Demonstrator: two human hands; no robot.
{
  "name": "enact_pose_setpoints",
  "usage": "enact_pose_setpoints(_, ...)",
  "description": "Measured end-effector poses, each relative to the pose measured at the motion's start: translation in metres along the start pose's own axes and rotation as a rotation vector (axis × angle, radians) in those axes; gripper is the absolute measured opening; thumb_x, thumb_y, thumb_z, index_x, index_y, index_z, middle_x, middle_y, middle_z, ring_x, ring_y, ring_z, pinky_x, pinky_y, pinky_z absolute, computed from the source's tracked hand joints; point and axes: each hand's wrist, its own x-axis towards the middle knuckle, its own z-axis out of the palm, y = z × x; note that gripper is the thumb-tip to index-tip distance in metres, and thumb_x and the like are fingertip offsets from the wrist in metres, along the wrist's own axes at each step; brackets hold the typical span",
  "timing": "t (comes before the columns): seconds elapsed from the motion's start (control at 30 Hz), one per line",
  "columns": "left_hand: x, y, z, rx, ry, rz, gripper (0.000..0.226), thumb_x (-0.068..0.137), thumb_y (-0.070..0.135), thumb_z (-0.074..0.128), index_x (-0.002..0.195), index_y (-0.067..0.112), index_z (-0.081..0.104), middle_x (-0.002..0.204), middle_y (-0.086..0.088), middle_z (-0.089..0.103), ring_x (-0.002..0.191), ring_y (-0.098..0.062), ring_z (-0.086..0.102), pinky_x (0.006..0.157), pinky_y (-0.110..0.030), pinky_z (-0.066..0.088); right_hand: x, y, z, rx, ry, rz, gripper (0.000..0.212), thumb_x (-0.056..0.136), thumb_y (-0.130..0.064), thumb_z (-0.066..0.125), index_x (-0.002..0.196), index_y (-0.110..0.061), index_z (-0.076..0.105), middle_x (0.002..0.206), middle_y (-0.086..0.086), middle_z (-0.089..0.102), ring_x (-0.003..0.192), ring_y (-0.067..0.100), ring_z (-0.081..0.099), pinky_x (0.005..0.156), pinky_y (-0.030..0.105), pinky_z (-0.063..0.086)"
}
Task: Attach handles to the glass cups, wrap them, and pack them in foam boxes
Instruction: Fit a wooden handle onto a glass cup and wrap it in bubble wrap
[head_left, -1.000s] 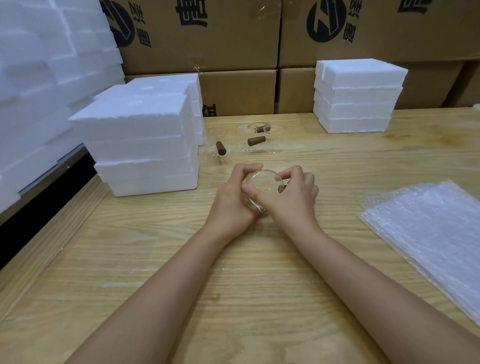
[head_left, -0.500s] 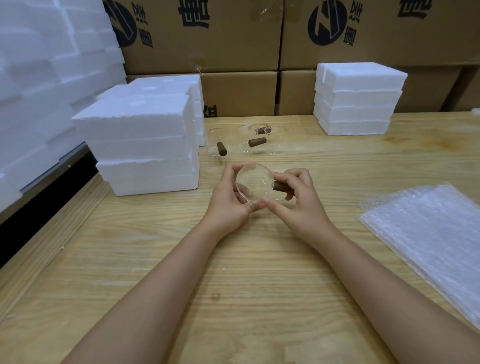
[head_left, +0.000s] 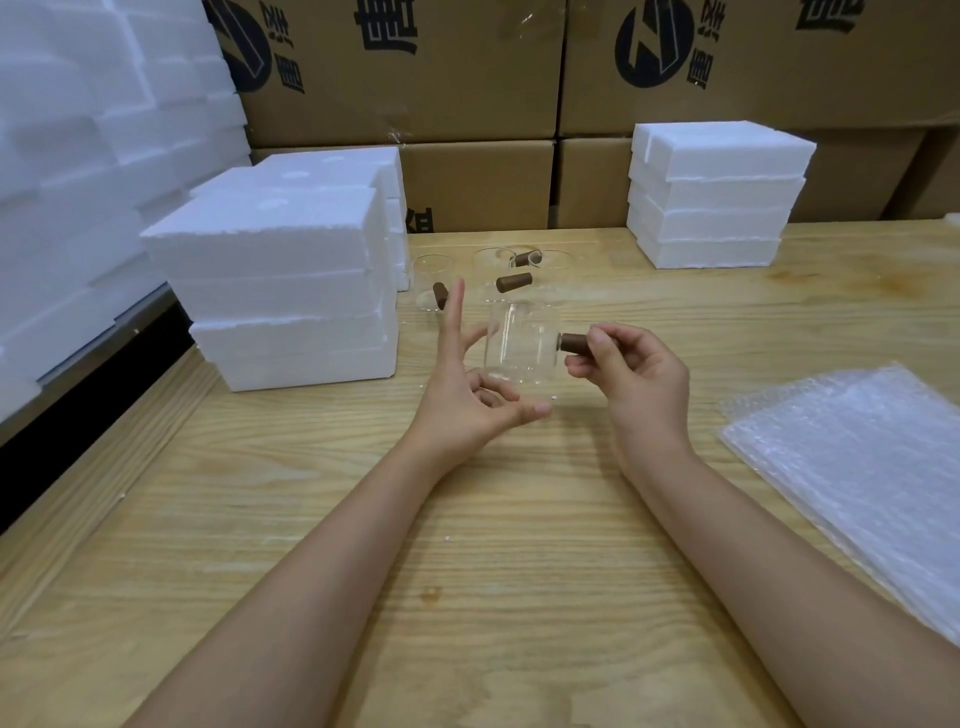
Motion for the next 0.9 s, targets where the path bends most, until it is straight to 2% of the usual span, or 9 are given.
enact_pose_setpoints(0.13, 0.001, -0.002, 0.003, 0.097, 0.016, 0.07, 0.127, 0.068, 0.007, 0.085, 0.135, 0.071, -0.002, 0.15, -0.002, 0.028, 0.077, -0.017, 0.072, 0.068, -0.022, 0.056, 0.002, 0.002, 0.001, 0.036, 0.078, 0.075, 0.009, 0.091, -0.014, 0.062, 0.085, -0.007, 0.064, 0.066, 0.002, 0.07, 0.053, 0.012, 0.065, 0.058, 0.018, 0.052)
enact_pose_setpoints(0.23, 0.001, 0.0, 0.005, 0.121, 0.011, 0.091, 0.116, 0.071, 0.009, 0.084, 0.135, 0.071, 0.01, 0.148, 0.008, 0.031, 0.097, -0.016, 0.068, 0.068, -0.023, 0.057, 0.002, 0.003, 0.002, 0.015, 0.076, 0.114, 0.019, 0.09, -0.021, 0.063, 0.081, -0.005, 0.066, 0.063, 0.003, 0.071, 0.049, 0.013, 0.064, 0.052, 0.018, 0.051)
enact_pose_setpoints(0.3, 0.001, 0.001, 0.005, 0.134, 0.02, 0.103, 0.1, 0.072, 0.013, 0.084, 0.133, 0.066, 0.027, 0.143, 0.024, 0.037, 0.114, -0.015, 0.059, 0.067, -0.023, 0.056, 0.001, 0.005, 0.002, -0.006, 0.061, 0.128, 0.022, 0.09, -0.024, 0.064, 0.079, -0.006, 0.066, 0.065, 0.003, 0.072, 0.047, 0.014, 0.063, 0.049, 0.018, 0.05)
enact_pose_setpoints(0.37, 0.002, 0.0, 0.005, 0.145, 0.029, 0.109, 0.084, 0.071, 0.014, 0.085, 0.125, 0.06, 0.041, 0.129, 0.035, 0.045, 0.106, -0.016, 0.06, 0.065, -0.021, 0.055, 0.0, 0.005, 0.002, -0.027, 0.05, 0.135, 0.022, 0.09, -0.025, 0.064, 0.078, -0.007, 0.066, 0.066, 0.004, 0.072, 0.047, 0.013, 0.062, 0.047, 0.018, 0.049)
enact_pose_setpoints(0.53, 0.002, 0.0, 0.005, 0.151, 0.038, 0.068, 0.077, 0.068, 0.01, 0.086, 0.122, 0.046, 0.046, 0.121, 0.009, 0.055, 0.076, -0.003, 0.064, 0.067, -0.024, 0.057, -0.003, 0.008, 0.004, -0.123, 0.058, 0.103, 0.02, 0.091, -0.029, 0.062, 0.08, -0.013, 0.065, 0.07, -0.003, 0.072, 0.05, 0.01, 0.059, 0.045, 0.019, 0.046)
enact_pose_setpoints(0.6, 0.001, 0.001, 0.005, 0.161, 0.049, 0.066, 0.076, 0.068, 0.01, 0.086, 0.121, 0.046, 0.046, 0.118, 0.009, 0.056, 0.074, -0.002, 0.063, 0.066, -0.024, 0.057, -0.006, 0.009, 0.006, -0.198, 0.065, 0.065, 0.017, 0.091, -0.039, 0.06, 0.086, -0.023, 0.064, 0.076, -0.008, 0.072, 0.061, 0.006, 0.059, 0.051, 0.021, 0.048)
enact_pose_setpoints(0.67, 0.001, 0.003, 0.005, 0.179, 0.059, 0.072, 0.075, 0.068, 0.009, 0.086, 0.118, 0.047, 0.046, 0.114, 0.012, 0.057, 0.071, 0.002, 0.062, 0.064, -0.02, 0.055, -0.008, 0.008, 0.01, -0.261, 0.049, 0.028, 0.018, 0.089, -0.048, 0.058, 0.088, -0.03, 0.062, 0.09, -0.006, 0.069, 0.072, 0.004, 0.06, 0.065, 0.031, 0.054)
enact_pose_setpoints(0.77, 0.001, 0.003, 0.006, 0.208, 0.049, 0.101, 0.072, 0.069, 0.008, 0.085, 0.118, 0.044, 0.047, 0.111, 0.015, 0.057, 0.071, 0.004, 0.058, 0.065, -0.014, 0.048, -0.01, 0.006, 0.015, -0.344, 0.008, 0.028, 0.034, 0.081, -0.057, 0.06, 0.088, -0.023, 0.062, 0.107, 0.004, 0.058, 0.081, 0.0, 0.06, 0.081, 0.041, 0.055)
enact_pose_setpoints(0.9, 0.001, -0.001, 0.007, 0.287, 0.025, 0.155, 0.067, 0.071, 0.009, 0.084, 0.127, 0.03, 0.052, 0.118, 0.004, 0.059, 0.078, -0.014, 0.062, 0.063, -0.017, 0.048, -0.009, 0.007, 0.019, -0.383, 0.001, 0.084, 0.054, 0.071, -0.061, 0.065, 0.094, -0.013, 0.057, 0.114, 0.016, 0.056, 0.071, 0.002, 0.052, 0.076, 0.029, 0.049)
